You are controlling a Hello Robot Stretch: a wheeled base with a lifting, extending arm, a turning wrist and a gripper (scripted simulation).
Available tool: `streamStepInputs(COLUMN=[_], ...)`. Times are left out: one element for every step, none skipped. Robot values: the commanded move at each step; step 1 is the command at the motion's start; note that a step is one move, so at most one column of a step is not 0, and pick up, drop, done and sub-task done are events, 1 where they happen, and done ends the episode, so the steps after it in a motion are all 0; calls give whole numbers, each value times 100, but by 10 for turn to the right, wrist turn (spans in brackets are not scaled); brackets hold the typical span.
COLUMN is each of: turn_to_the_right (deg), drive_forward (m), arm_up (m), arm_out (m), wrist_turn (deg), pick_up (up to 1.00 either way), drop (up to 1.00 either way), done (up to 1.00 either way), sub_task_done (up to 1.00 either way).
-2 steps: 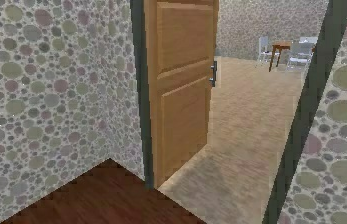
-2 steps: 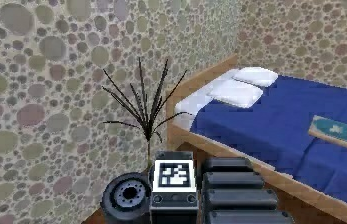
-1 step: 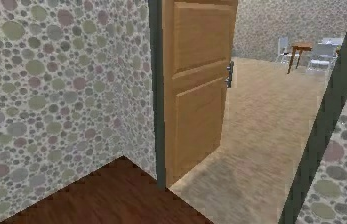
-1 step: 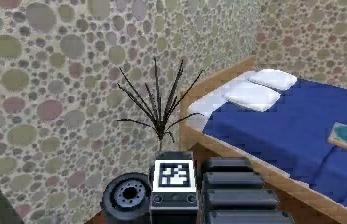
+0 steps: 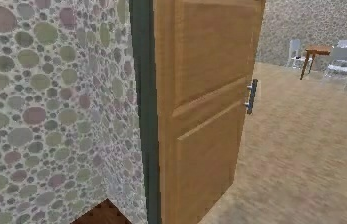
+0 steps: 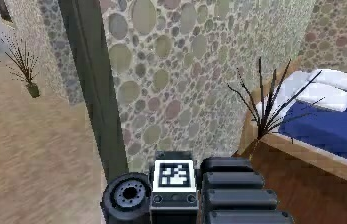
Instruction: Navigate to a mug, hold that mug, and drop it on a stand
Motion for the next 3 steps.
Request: streamStepInputs(turn_to_the_right=[420, 0, -30], drive_forward=[0, 30, 0], arm_up=[0, 0, 0], arm_out=[0, 0, 0], wrist_turn=[0, 0, 0], pick_up=[0, 0, 0], drop=[0, 0, 0], done=[0, 0, 0], sub_task_done=[0, 0, 0])
